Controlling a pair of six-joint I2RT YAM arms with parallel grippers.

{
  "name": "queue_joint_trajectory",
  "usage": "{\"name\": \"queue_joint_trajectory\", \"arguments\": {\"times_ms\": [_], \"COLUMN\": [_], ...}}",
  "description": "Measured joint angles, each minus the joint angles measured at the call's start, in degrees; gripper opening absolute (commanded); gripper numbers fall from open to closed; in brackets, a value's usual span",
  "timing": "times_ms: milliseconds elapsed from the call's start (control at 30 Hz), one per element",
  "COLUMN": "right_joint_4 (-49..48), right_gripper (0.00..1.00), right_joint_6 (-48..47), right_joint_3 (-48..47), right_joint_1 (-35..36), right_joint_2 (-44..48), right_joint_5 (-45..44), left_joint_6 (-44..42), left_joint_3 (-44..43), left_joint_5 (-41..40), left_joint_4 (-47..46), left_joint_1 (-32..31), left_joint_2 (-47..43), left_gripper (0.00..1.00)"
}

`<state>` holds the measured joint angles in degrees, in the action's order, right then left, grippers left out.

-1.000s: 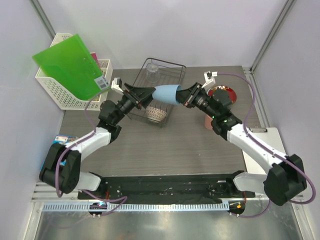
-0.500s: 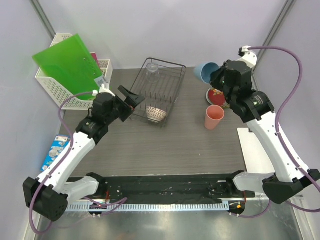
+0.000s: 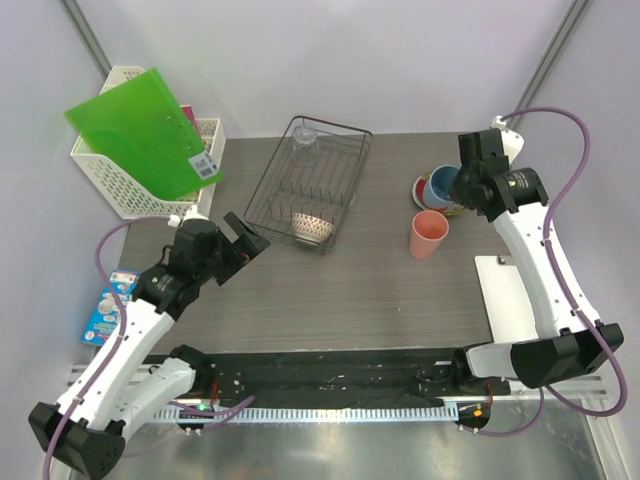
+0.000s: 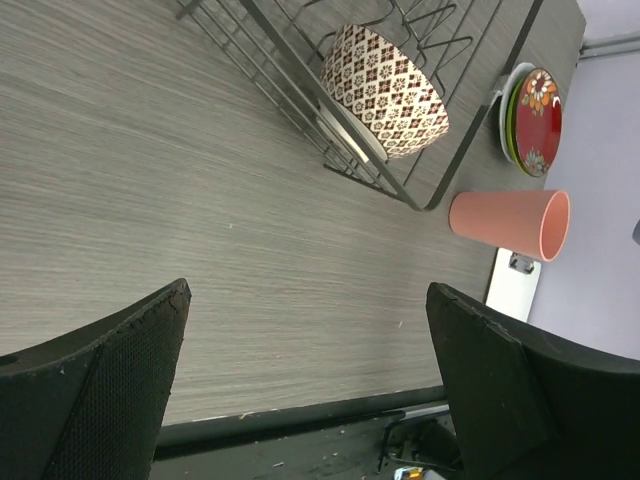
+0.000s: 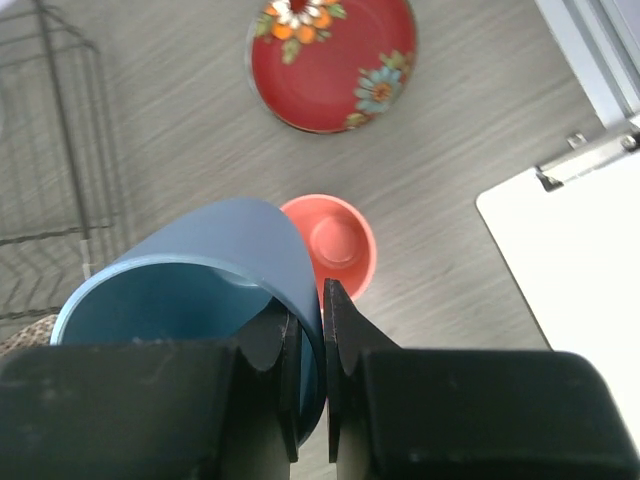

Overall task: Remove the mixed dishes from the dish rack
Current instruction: Place the cup at the center of the board.

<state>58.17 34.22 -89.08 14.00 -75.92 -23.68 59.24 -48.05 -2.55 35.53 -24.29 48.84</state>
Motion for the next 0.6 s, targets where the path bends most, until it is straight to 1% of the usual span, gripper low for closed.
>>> {"name": "queue_joint_trajectory", "arguments": {"times_ms": [100, 300, 433, 600], "right_joint_4": [1.1, 1.2, 0.7, -1.2], "right_gripper": [0.01, 0.01, 0.01, 0.01], "right_joint_6": [-0.1, 0.0, 0.1, 0.3], "right_joint_3": [1.1, 6.9, 13.2, 16.2], "right_joint_1": [-2.1, -2.1, -2.1, -2.1], "right_joint_2": [-0.1, 0.1, 1.2, 3.4], "right_joint_5": [1.3, 4.3, 4.3, 3.2], "left_joint_6": [-1.1, -2.7, -2.7, -2.7], "left_joint_3": [0.1, 1.1, 4.0, 5.3], "left_joint_5": [-0.8, -1.2, -0.7, -0.4], "left_joint_4": [1.9, 3.4, 3.7, 4.7], "left_joint_1": [0.0, 0.0, 0.0, 0.0], "left_joint_2": [-2.8, -5.0, -5.5, -6.2], "left_gripper": [1.00, 0.99, 0.99, 0.99]}}
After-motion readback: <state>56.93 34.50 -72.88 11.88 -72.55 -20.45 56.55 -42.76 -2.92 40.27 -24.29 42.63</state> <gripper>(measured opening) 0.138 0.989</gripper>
